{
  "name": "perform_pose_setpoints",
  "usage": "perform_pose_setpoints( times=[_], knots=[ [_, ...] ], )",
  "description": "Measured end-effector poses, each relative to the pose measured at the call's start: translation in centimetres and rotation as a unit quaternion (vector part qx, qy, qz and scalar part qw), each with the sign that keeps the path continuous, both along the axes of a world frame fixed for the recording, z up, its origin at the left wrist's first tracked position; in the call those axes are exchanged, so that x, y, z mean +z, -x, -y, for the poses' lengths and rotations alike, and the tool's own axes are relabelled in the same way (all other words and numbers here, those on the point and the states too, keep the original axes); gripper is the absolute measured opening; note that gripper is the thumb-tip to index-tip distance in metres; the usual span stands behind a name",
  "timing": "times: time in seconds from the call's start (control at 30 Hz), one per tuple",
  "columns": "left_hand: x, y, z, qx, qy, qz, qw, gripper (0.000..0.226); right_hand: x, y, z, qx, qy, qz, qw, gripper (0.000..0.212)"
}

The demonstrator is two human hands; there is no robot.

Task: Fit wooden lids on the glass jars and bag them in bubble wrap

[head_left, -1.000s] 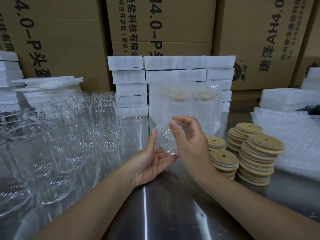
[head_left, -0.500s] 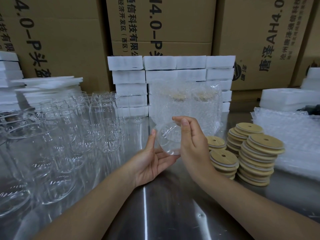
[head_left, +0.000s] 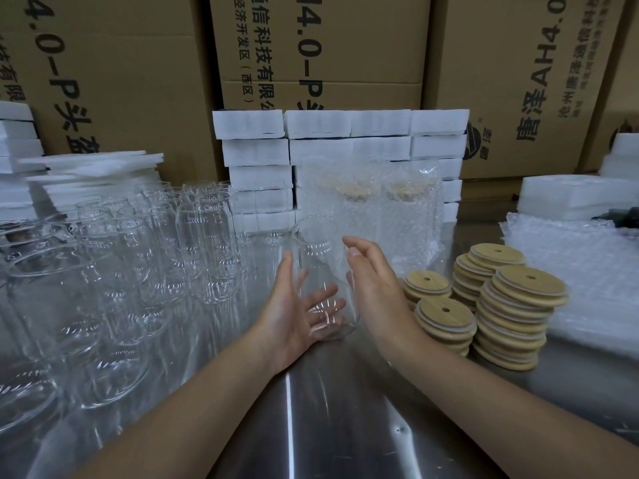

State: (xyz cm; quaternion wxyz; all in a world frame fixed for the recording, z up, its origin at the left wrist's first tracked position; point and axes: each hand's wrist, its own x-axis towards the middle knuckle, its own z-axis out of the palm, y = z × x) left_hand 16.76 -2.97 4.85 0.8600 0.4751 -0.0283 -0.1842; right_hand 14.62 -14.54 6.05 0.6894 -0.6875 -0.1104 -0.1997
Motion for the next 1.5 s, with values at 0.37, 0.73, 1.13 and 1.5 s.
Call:
perform_pose_setpoints(
  times=[0.37,0.73,1.13,1.5],
  knots=[
    [-0.5,0.3,0.5,0.026,-0.054,0.128,0.99,0.101,-0.4,0.1,-0.2,0.01,0.039,0.015,0.999,0.039],
    [-0.3,0.5,0.6,0.07,-0.071,0.148,0.984,0.066,0.2,0.0,-0.1,0.001,-0.073,0.004,0.997,0.033],
    [-0.1,1.5,1.2,0.043,-0.194,0.202,0.959,0.089,0.1,0.4,-0.1,-0.034,-0.025,0.054,0.998,0.052],
    [-0.1,1.3,1.0,0.187,-0.215,0.285,0.915,0.079,0.3,0.1,0.3,0.007,-0.046,0.046,0.998,0.046]
  ],
)
